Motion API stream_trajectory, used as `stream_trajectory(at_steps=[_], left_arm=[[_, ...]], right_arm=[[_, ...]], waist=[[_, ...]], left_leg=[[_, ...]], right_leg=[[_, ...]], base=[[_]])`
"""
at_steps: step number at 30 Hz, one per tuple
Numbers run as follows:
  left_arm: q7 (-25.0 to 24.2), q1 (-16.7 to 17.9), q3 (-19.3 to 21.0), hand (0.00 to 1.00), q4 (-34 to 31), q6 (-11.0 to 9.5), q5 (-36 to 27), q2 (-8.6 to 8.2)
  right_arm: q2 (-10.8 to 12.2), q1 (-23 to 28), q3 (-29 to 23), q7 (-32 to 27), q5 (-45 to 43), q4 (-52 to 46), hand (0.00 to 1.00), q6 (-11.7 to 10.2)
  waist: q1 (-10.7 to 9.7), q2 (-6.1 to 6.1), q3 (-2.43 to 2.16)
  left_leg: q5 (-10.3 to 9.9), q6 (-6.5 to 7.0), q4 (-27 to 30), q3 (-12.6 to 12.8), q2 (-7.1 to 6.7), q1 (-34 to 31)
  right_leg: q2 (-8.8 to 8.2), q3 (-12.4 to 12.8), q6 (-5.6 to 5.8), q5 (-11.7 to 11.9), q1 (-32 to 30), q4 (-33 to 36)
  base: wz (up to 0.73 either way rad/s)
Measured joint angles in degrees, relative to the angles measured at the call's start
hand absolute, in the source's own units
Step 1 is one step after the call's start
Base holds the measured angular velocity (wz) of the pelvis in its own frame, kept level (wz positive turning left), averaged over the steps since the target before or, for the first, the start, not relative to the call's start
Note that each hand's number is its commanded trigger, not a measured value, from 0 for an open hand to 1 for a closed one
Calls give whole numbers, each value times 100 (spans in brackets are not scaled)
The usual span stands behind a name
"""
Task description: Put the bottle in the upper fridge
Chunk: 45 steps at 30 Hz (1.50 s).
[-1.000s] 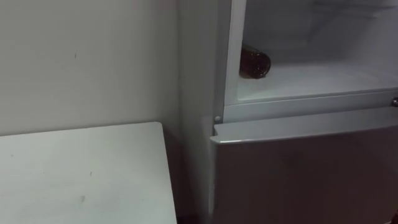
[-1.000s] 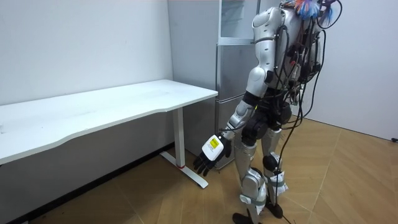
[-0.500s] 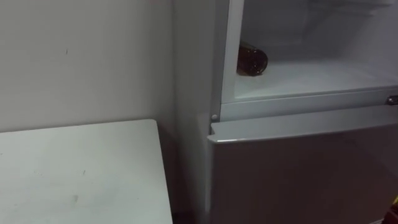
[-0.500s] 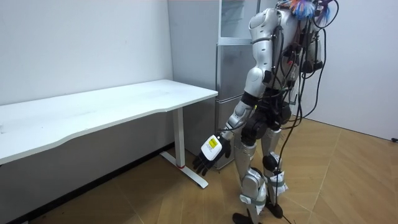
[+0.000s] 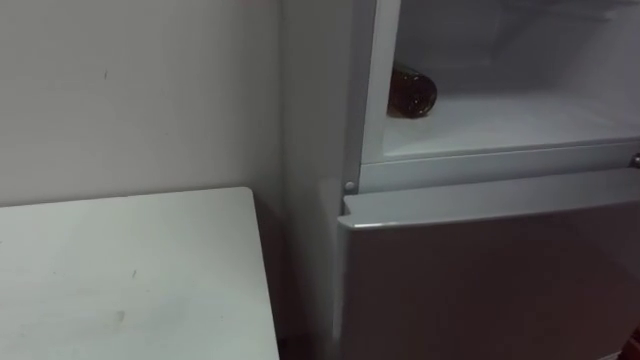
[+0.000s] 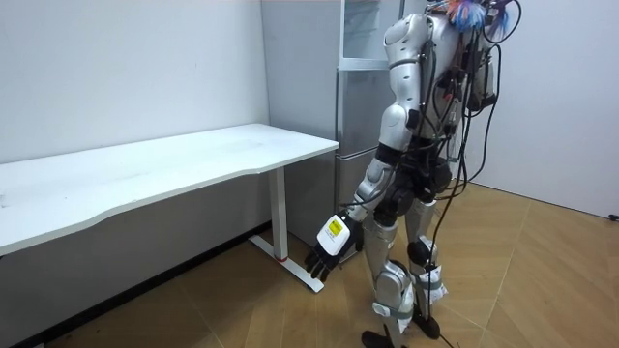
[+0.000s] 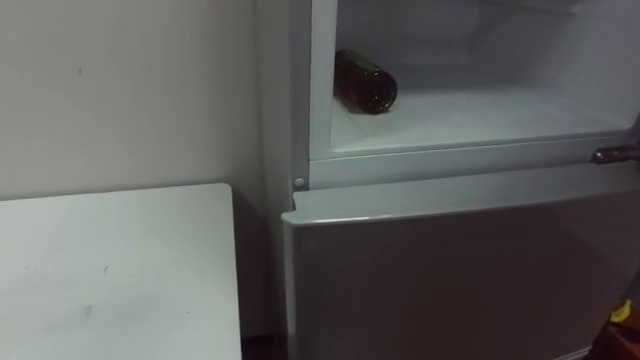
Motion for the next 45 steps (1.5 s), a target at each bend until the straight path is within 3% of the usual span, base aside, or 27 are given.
stream_trajectory(at_steps=[7, 20, 24, 32, 38, 39, 45], left_arm=[[-9, 1, 10, 0, 2, 5, 34, -5], [-153, -10, -1, 0, 11, 3, 109, -46], [-153, -51, -7, 0, 120, 2, 108, -68], [-146, -135, -76, 0, 225, 3, 107, -71], [-115, -117, -115, 0, 213, 4, 110, -67], [-91, -118, -122, 0, 207, 2, 110, -67], [0, -114, -122, 0, 207, -7, 109, -66]], right_arm=[[-1, 1, 3, -69, -55, -204, 0, 270], [-1, 1, 96, -175, -252, -382, 0, 354], [-1, 1, 261, -74, -696, -450, 0, 416], [-9, -7, 469, 458, -1138, -1290, 0, 320], [-9, -282, 473, 796, -1139, -1504, 0, -75], [-9, -284, 483, 843, -1139, -1505, 0, -115], [-9, -287, 668, 1176, -1140, -1506, 0, -124]], waist=[[-2, -1, 1], [7, -30, 10], [8, -31, 10], [147, -57, 7], [246, -55, 9], [280, -32, -9], [303, 29, -19]], left_leg=[[0, 1, -12, -6, -10, 25], [2, 2, -10, 8, -30, 13], [3, 2, -10, 8, -31, 42], [6, 4, -7, 4, -25, 70], [5, 4, -17, 5, -18, 101], [5, 4, -23, 6, -16, 102], [3, 3, -23, 5, -2, 107]], right_leg=[[-20, -4, 0, -46, -25, 54], [-60, 5, 0, -119, -129, 203], [-60, 16, -3, -117, -114, 213], [-47, 49, -10, -112, -68, 181], [-24, 49, 3, -78, 31, 61], [-19, 49, 2, -65, 39, 37], [-9, 4, -3, -18, 94, -3]], base=[[0], [-1], [-1], [0], [1], [0], [0]])
